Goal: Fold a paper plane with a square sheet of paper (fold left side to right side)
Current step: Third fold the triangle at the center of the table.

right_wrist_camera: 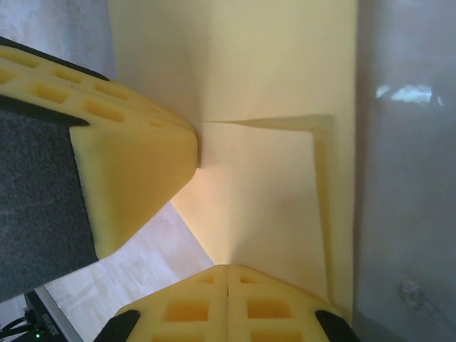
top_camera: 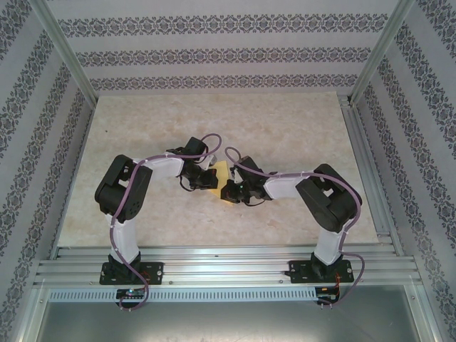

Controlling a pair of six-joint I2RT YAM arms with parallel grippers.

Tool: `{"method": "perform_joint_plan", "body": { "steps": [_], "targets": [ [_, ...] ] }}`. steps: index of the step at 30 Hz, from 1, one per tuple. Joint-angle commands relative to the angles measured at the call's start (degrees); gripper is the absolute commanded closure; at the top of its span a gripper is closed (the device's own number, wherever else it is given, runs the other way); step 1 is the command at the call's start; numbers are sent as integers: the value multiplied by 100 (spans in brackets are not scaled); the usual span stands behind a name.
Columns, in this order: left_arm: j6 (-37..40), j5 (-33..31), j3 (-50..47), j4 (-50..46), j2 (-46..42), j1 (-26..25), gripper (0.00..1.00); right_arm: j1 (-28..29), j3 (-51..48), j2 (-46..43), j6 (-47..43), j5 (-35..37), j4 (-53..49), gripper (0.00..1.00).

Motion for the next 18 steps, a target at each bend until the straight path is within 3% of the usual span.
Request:
{"method": "perform_joint_plan", "body": {
  "steps": [1, 10, 18],
  "targets": [
    [148, -633, -116, -272, 157, -35, 100, -72, -645, -116, -116, 248, -562, 99],
    [183, -709, -109, -307, 146, -39, 100, -457, -1558, -871, -271, 315, -782, 98],
    [115, -556, -68, -286, 25, -34, 100, -457, -789, -2128, -527, 447, -1642, 95]
  ]
}}
